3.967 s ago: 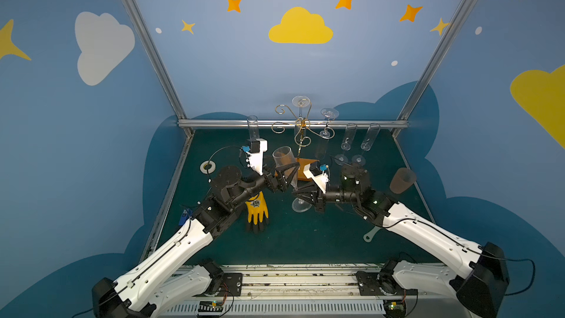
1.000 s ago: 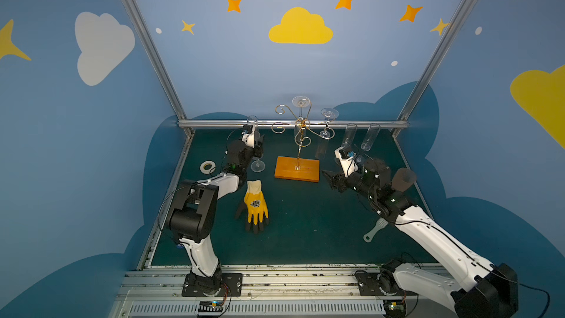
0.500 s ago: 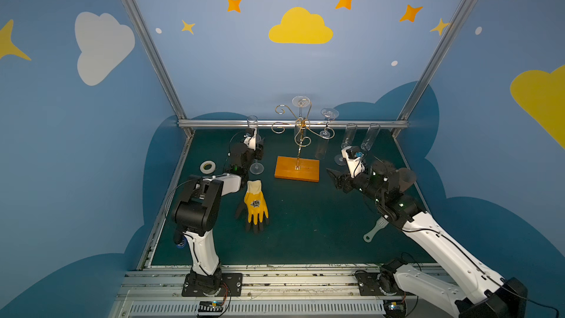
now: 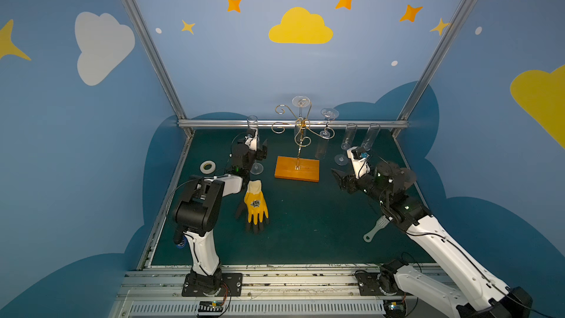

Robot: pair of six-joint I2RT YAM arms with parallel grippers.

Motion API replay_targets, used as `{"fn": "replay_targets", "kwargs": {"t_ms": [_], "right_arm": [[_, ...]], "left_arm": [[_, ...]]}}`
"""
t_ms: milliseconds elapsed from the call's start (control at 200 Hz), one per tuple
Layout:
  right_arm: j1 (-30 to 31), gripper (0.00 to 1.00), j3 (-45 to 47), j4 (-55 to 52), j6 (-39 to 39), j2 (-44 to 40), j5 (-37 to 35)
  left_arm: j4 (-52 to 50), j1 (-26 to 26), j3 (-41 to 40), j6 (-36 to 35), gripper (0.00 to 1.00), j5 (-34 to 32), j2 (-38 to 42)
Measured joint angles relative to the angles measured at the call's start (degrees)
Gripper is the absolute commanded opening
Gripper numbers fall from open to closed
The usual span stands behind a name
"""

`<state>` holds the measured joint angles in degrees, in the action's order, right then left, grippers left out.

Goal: Take the wine glass off the wine glass rack
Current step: Place the wine glass at the top-left of the table, then pick up the wine glass from the wine glass rack.

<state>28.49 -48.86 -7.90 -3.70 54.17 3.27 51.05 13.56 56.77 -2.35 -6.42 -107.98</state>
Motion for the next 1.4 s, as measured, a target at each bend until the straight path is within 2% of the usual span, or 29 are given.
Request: {"fn": "replay_targets", "kwargs": {"t_ms": [160, 380, 556, 746, 906, 1036, 1201, 1397], "right_arm": [[-0.3, 0.78, 0.0, -0.6, -0.3, -2.2, -0.2], [-0.6, 0.79, 0.0, -2.6, -0.5, -6.1, -1.1], [-0.7, 0.8, 0.0, -5.0, 0.0, -10.1, -2.5], [-1.3, 0.79, -1.7, -7.4, 2.8, -10.4, -5.0], [-2.6, 0.76, -6.2, -7.9, 6.6, -5.6, -5.0], [-5.2, 0.74, -11.0, -7.8, 10.2, 0.9, -1.8], [-11.7, 0.71, -22.4, -7.4, 19.1, 13.7, 6.1], [-19.4, 0.63, -32.6, -5.1, 34.8, 26.4, 20.3]], "left_arm": [[-0.9, 0.4, 0.0, -1.2, 0.98, -1.6, 1.2], [-1.8, 0.8, -2.9, -2.7, 0.99, -4.2, 7.1], [-4.0, 0.8, -7.3, -2.7, 0.99, -6.3, 17.2], [-12.1, 0.8, -8.2, -2.3, 0.99, -6.3, 29.5], [-22.7, 0.8, -8.3, -0.5, 0.99, -4.7, 40.8], [-30.8, 0.8, -9.8, 4.7, 0.99, -0.6, 50.1], [-38.7, 1.0, -13.8, 11.5, 0.99, 2.4, 60.7], [-48.5, 1.0, -14.6, 14.2, 0.99, 4.3, 69.6]]}}
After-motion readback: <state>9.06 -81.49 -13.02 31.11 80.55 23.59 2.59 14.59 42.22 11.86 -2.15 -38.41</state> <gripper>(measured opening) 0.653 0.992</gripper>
